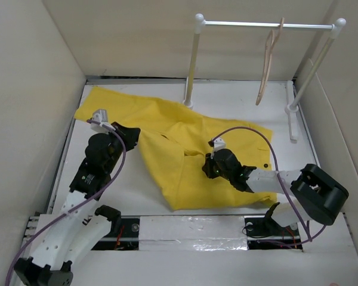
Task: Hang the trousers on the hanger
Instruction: Flatten out the trousers at the center of the board.
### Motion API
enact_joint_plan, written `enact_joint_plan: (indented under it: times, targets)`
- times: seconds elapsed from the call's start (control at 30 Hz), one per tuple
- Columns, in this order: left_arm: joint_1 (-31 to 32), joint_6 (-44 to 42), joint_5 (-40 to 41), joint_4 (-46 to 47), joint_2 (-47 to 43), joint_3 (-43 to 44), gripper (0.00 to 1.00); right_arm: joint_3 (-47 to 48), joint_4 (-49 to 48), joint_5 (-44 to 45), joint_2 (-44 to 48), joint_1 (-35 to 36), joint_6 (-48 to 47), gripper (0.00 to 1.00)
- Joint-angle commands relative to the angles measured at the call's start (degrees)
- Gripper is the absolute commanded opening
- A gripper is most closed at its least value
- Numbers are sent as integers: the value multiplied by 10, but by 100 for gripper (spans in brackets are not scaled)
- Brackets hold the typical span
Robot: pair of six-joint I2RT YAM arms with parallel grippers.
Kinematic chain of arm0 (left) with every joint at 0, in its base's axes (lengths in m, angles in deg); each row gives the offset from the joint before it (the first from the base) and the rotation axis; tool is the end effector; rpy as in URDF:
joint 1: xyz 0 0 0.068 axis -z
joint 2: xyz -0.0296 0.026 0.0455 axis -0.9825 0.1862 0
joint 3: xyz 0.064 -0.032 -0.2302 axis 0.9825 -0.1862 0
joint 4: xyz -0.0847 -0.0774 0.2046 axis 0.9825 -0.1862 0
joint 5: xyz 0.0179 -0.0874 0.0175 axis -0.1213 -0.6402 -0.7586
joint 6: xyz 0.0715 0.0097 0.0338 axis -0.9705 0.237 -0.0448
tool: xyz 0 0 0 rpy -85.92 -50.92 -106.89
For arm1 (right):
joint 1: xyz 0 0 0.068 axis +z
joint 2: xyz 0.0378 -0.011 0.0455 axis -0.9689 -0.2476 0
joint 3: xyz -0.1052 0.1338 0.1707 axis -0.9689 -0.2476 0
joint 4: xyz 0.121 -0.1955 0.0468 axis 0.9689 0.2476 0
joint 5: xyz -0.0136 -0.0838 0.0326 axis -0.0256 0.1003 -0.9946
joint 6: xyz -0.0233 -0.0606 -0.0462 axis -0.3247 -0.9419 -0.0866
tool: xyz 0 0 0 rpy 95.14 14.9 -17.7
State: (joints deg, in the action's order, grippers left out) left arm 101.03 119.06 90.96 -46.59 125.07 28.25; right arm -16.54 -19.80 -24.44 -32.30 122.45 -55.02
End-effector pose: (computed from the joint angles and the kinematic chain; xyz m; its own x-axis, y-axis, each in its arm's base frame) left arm 0.1869 -0.0683 0.3185 -0.2353 -0.5878 -0.7740 0.1823 0.7556 -0.6292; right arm 0.1963 0.1936 0.1253 -0.6114 -0.0802 -0.7872 -0.4278 0.8704 0.2436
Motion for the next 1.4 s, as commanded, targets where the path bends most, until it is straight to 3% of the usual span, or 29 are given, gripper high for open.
enact_joint_plan:
  times: [0.0,0.1,0.2,0.37,0.43,0.67,0.73,0.77,0.8,0.87,0.97,1.07,1.17,1.2,1.23,1.37]
  targets:
    - [0,15,-22,19,-48,15,0,-7,-55,29,-7,-14,27,18]
    - [0,19,-2,0,-63,15,0,-24,-61,29,0,-29,33,18]
    - [0,51,77,-33,-108,-20,0,-44,-61,41,28,-44,42,18]
    - [0,180,243,-100,-293,-104,0,-69,-53,40,69,-66,40,18]
    - [0,181,273,-120,-332,-98,0,-72,-42,36,81,-66,37,18]
    - [0,148,303,-172,-274,-26,0,-74,-10,46,126,-72,28,20]
    - [0,145,303,-194,-267,-26,16,-79,-3,41,140,-78,26,21]
    - [0,145,314,-204,-267,-26,28,-81,-1,38,146,-78,26,22]
    - [0,145,321,-212,-267,-21,48,-82,6,35,161,-78,24,23]
    - [0,114,322,-205,-269,-13,55,-80,15,29,176,-78,19,25]
    - [0,76,289,-176,-253,8,51,-68,42,19,203,-72,5,28]
    - [0,30,206,-122,-185,12,40,-57,66,19,227,-65,-6,26]
    - [0,-10,115,-96,-44,28,30,-48,78,16,246,-59,-19,6]
    - [0,-24,99,-88,-7,32,21,-46,85,16,249,-59,-27,3]
    - [0,-28,86,-70,52,35,19,-44,89,19,254,-54,-31,2]
    - [0,-55,97,-59,149,55,17,-50,110,31,273,-54,-39,2]
